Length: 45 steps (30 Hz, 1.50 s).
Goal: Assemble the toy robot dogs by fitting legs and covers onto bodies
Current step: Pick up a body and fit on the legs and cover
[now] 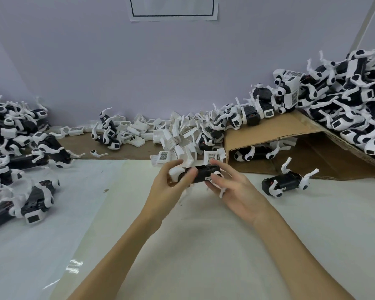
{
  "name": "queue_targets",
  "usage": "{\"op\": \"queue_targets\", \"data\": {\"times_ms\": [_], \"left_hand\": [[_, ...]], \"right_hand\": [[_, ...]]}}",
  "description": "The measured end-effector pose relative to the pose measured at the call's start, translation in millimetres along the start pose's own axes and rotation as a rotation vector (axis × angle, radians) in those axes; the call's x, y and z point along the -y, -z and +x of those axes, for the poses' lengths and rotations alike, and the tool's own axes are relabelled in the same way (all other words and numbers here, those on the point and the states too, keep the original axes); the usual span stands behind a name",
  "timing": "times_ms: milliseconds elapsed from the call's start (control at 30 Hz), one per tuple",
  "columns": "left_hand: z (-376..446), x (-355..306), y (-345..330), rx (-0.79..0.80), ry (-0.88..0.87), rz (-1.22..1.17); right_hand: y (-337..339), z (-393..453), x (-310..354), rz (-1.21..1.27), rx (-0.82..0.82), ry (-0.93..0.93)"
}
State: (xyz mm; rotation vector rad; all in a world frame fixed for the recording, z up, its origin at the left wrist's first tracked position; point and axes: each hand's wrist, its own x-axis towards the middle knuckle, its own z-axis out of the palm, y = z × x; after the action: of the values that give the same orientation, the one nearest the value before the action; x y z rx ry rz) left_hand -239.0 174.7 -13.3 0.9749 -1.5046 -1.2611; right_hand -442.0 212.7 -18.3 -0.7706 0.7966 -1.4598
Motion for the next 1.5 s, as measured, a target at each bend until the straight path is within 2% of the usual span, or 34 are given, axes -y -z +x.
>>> {"op": "queue_targets", "data": {"times_ms": [67, 167, 233, 300, 400, 567, 767, 967, 1100, 1267, 1367, 1500], "left_hand": [[3.4, 4.2, 5.5, -0.006, -0.092, 0.088], [11.1, 5.7, 24.0, 0.108, -0.247, 0.197], [14.8, 8.1, 35.7, 0.184, -0.415, 0.426], [15.0, 11.1, 39.5, 0.194, -0.567, 0.676], [14.3, 12.9, 38.8, 0.144, -0.670, 0.774], [15.6, 8.3, 41.9, 0.051, -0.813, 0.791], [16.3, 5.8, 41.4, 0.107, -0.632, 0.556], [10.0, 5.2, 31.2, 0.039, -0.447, 0.315], [8.0, 5.6, 21.7, -0.042, -0.371, 0.286], [8.6, 2.4, 34.8, 0.024, -0.382, 0.275], [11.6, 5.1, 39.8, -0.137, -0.394, 0.301], [16.5, 12.0, 38.9, -0.321, -0.313, 0.180]], "right_hand": [[1.8, -2.5, 1.3, -0.228, 0.066, 0.054], [7.6, -6.1, 6.7, -0.693, 0.097, 0.115], [7.4, -6.9, 6.0, -0.913, 0.086, 0.133], [4.4, -5.2, -0.3, -1.115, 0.029, 0.248], [1.6, -1.3, -8.0, -1.218, 0.013, 0.410], [2.4, -1.8, -6.8, -1.204, 0.062, 0.412], [-3.9, -8.5, -7.0, -1.042, 0.083, 0.348], [-10.7, -9.3, -6.6, -1.003, 0.071, 0.365], [-10.7, -5.9, -13.7, -1.083, 0.027, 0.425], [-15.4, -4.2, -30.0, -1.079, -0.014, 0.461], [-20.9, -4.7, -37.4, -1.061, 0.021, 0.426], [-32.4, -7.5, -45.8, -1.059, 0.086, 0.315]]}}
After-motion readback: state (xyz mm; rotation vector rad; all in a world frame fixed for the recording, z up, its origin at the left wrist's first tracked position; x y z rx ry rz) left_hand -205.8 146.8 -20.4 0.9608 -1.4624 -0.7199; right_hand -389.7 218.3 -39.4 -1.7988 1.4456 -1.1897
